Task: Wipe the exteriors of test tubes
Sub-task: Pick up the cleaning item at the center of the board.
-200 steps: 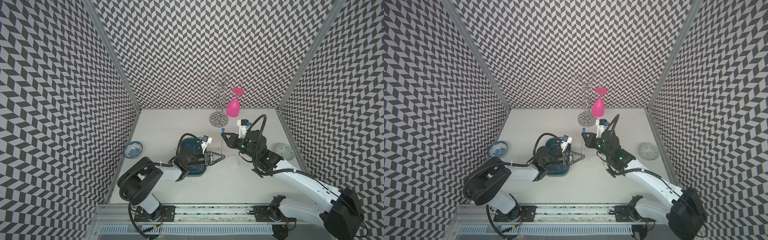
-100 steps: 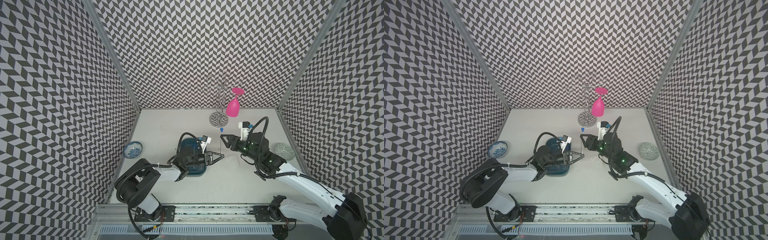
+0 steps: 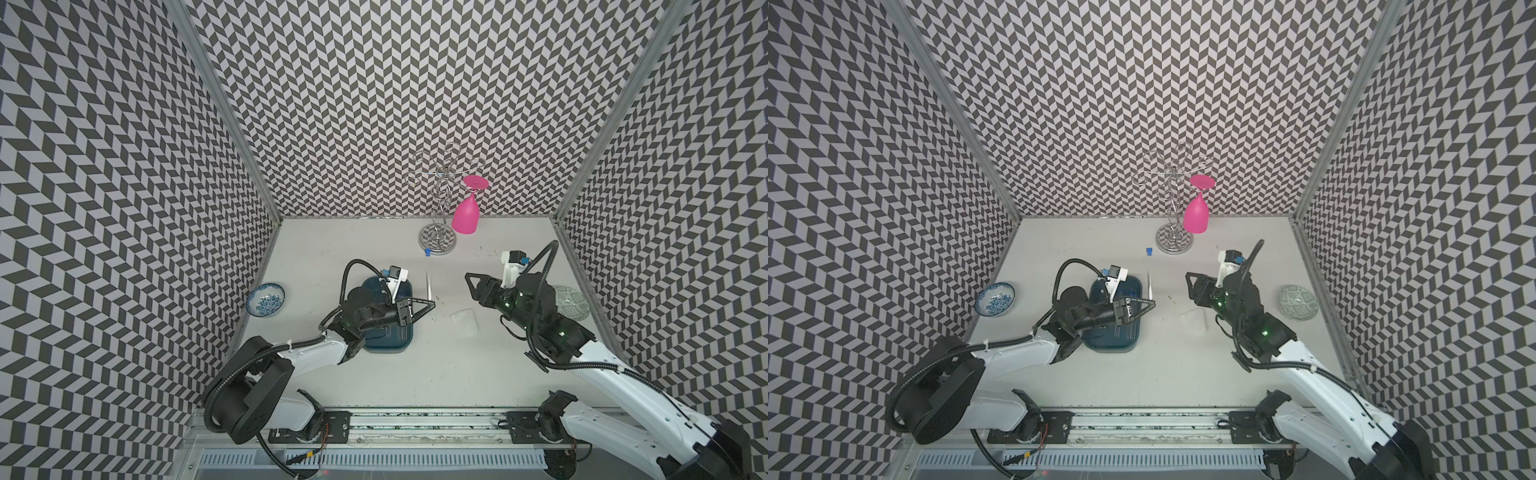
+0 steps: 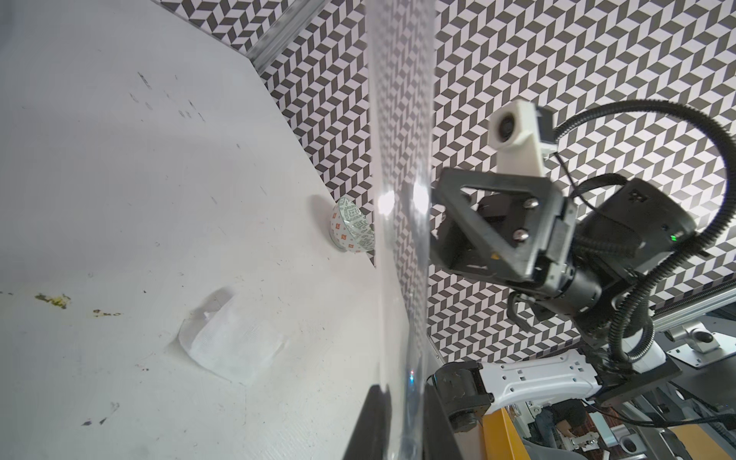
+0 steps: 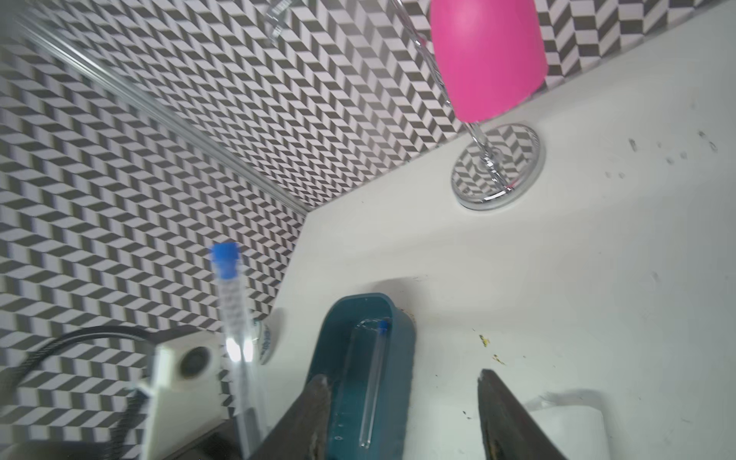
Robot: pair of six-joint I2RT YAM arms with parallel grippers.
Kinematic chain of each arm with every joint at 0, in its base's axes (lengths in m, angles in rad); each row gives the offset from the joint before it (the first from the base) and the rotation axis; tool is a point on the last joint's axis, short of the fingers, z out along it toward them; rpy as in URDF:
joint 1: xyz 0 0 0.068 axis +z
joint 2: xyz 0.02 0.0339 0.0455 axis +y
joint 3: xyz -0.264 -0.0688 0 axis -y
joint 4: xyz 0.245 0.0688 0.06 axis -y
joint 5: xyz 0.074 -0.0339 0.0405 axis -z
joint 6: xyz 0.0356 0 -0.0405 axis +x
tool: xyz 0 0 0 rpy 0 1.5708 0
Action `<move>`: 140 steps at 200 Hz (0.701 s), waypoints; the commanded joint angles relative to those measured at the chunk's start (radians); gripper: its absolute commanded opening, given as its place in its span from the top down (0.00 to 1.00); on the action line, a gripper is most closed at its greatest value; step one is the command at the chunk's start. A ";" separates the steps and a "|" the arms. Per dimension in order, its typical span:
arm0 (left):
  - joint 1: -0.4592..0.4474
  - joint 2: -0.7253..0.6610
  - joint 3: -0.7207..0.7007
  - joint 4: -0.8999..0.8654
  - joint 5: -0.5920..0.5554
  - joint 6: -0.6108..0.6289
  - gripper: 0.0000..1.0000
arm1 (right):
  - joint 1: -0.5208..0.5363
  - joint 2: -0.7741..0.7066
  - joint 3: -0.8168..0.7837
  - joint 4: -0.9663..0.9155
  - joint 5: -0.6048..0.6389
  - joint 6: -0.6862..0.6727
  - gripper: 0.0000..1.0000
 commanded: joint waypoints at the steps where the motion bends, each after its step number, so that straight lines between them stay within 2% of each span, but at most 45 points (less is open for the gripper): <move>1: 0.010 -0.067 -0.001 -0.152 -0.040 0.103 0.88 | -0.003 0.085 -0.017 -0.056 -0.013 -0.080 0.45; 38: 0.024 -0.159 -0.009 -0.273 -0.079 0.170 0.88 | 0.008 0.334 0.026 -0.065 -0.101 -0.141 0.55; 69: 0.029 -0.197 -0.026 -0.300 -0.091 0.182 0.87 | 0.070 0.521 0.089 -0.092 -0.020 -0.175 0.55; 106: 0.029 -0.209 -0.043 -0.300 -0.094 0.173 0.88 | 0.092 0.617 0.106 -0.107 0.045 -0.180 0.56; 140: 0.029 -0.213 -0.054 -0.293 -0.094 0.167 0.87 | 0.099 0.675 0.103 -0.100 0.091 -0.183 0.62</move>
